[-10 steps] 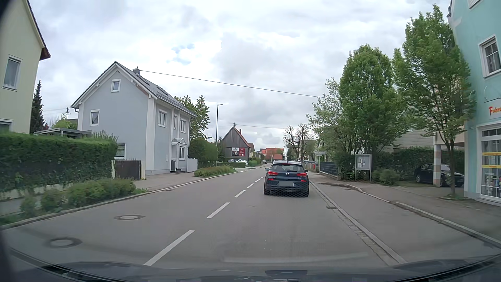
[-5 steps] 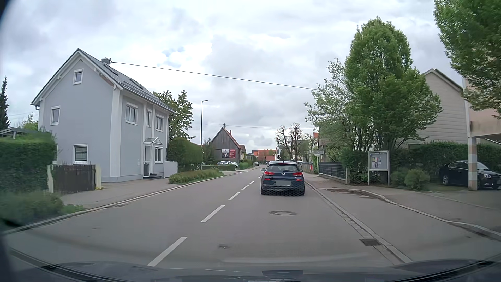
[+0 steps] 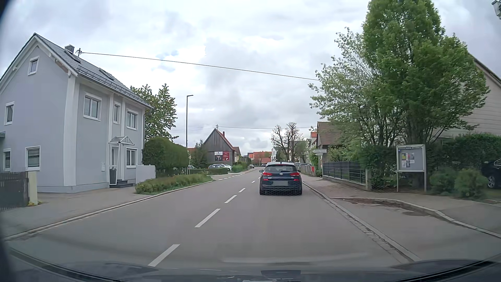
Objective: Follow the waypoints while adhering to traffic rules and regulations
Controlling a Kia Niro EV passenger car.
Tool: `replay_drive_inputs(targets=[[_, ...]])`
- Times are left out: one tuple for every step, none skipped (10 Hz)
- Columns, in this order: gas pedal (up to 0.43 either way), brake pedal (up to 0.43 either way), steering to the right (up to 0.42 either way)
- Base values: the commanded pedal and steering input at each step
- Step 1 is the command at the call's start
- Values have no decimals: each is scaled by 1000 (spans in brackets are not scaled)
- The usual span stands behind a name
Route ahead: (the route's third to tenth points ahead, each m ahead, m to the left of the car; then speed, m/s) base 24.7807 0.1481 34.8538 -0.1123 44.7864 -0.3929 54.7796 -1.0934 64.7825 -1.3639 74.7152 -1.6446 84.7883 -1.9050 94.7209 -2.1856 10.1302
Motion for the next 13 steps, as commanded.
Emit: replay_drive_inputs(targets=[[209, 12, 10], [209, 12, 12], [209, 6, 11], [209, 12, 9], [220, 12, 9], [220, 12, 8], [220, 12, 6], [220, 12, 6], [220, 12, 7], [209, 12, 6], [197, 12, 6], [177, 12, 6], [157, 6, 6]])
